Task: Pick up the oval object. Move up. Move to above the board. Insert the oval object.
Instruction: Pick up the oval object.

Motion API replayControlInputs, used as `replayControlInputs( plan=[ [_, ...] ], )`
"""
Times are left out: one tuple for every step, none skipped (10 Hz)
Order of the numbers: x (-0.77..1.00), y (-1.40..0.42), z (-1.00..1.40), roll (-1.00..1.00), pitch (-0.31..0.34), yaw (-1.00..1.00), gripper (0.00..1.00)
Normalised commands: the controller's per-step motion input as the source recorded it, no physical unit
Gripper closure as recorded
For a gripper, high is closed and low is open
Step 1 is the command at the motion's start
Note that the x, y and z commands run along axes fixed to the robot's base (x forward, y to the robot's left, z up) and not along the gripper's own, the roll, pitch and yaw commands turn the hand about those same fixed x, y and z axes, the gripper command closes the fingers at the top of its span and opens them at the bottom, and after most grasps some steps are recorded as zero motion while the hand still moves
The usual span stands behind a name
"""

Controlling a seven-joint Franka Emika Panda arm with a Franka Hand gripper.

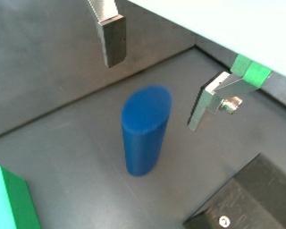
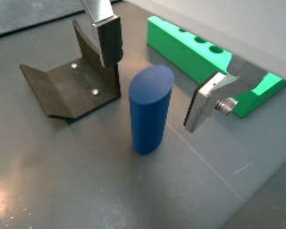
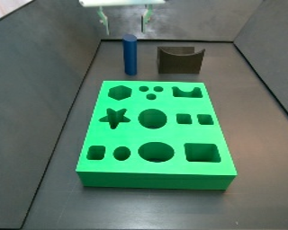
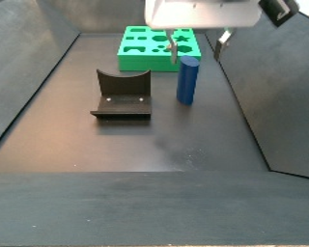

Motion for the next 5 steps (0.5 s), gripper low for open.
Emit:
replayControlInputs(
  plan=[
    [-0.14, -0.17, -0.94, 0.13, -0.051, 0.01, 0.0],
    [-0.13, -0.15, -1.0, 0.16, -0.051, 0.13, 0.0],
    [-0.03, -0.11, -0.93, 0.08, -0.091, 0.17, 0.0],
    [0.0, 0.0, -0.39, 0.0, -0.073, 0.14, 0.0],
    [0.0, 0.0, 0.0, 0.0, -0.013, 0.0, 0.0]
  ],
)
